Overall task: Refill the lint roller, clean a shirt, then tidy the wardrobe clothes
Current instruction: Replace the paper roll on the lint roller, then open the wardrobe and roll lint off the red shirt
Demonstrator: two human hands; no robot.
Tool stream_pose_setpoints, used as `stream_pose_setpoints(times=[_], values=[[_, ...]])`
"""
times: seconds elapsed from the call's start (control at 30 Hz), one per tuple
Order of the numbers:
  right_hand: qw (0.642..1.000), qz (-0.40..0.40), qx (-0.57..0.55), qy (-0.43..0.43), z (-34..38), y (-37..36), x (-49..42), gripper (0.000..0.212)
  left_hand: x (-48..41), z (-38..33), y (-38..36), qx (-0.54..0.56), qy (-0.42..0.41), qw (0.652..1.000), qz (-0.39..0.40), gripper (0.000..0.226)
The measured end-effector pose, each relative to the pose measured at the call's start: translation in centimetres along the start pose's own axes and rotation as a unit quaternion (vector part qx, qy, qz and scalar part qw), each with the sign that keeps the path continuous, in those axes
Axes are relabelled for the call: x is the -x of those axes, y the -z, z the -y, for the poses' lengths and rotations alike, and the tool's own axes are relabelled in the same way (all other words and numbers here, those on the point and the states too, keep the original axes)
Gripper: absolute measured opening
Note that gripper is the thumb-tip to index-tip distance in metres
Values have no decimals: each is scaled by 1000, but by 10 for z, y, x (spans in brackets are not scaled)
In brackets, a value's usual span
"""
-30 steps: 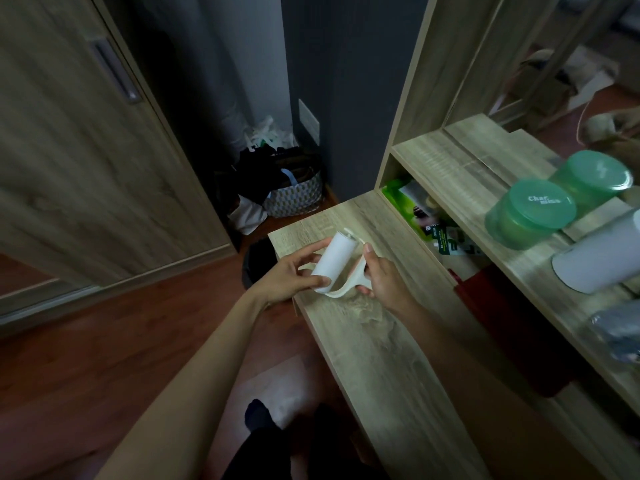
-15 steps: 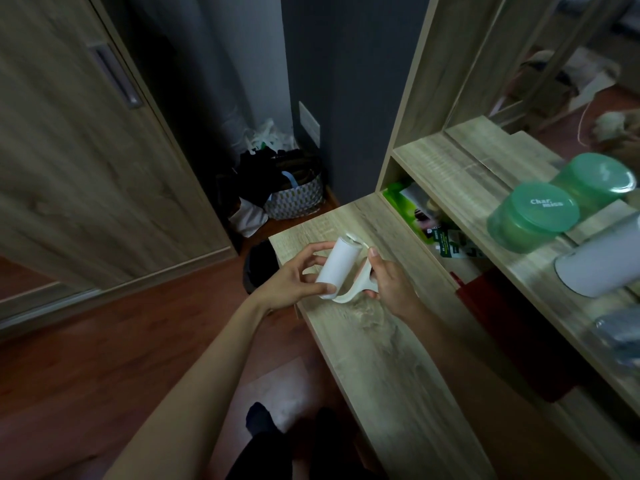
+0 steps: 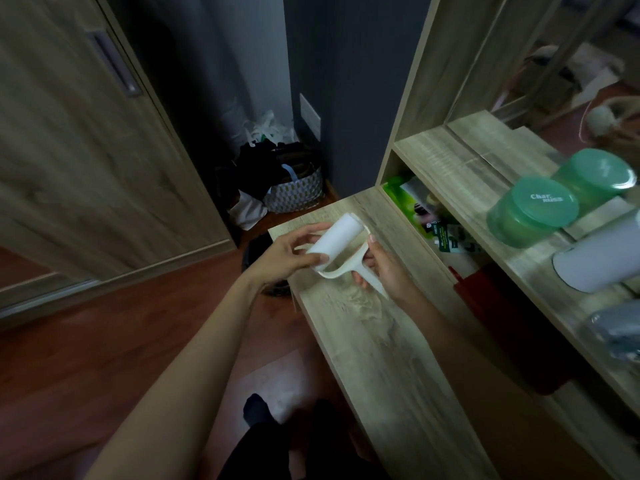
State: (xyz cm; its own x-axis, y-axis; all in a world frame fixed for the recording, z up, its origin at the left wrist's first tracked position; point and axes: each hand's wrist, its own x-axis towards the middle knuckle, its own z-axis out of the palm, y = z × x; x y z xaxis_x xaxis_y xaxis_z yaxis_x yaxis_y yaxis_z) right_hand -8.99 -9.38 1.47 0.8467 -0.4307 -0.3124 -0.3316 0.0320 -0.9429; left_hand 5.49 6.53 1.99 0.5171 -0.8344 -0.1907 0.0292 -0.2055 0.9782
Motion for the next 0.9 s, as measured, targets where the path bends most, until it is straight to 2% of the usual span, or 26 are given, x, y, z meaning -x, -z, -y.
stream_pose_setpoints(times=[0.1,0.23,0.37,0.43,0.57,0.77,0.9], values=[[994,60,-79,-38,3,2,1,53,-7,-9,10,31,4,998,-48,44],[953,167,-223,-115,7,-12,5,55,-13,-22,11,11,-12,998,-61,22],[916,221,-314,-112,8,-34,3,54,-15,-28,12,-5,-20,997,-81,18],[916,216,-320,-111,10,-44,2,57,-14,-26,18,-3,-17,997,-81,21],[941,175,-277,-80,12,-60,-4,56,-8,-23,34,18,17,995,-94,25],[951,191,-236,-49,26,-86,-12,53,-3,-30,70,36,17,974,-224,11],[951,205,-228,-36,41,-108,-32,54,2,-25,118,8,-18,965,-263,6]])
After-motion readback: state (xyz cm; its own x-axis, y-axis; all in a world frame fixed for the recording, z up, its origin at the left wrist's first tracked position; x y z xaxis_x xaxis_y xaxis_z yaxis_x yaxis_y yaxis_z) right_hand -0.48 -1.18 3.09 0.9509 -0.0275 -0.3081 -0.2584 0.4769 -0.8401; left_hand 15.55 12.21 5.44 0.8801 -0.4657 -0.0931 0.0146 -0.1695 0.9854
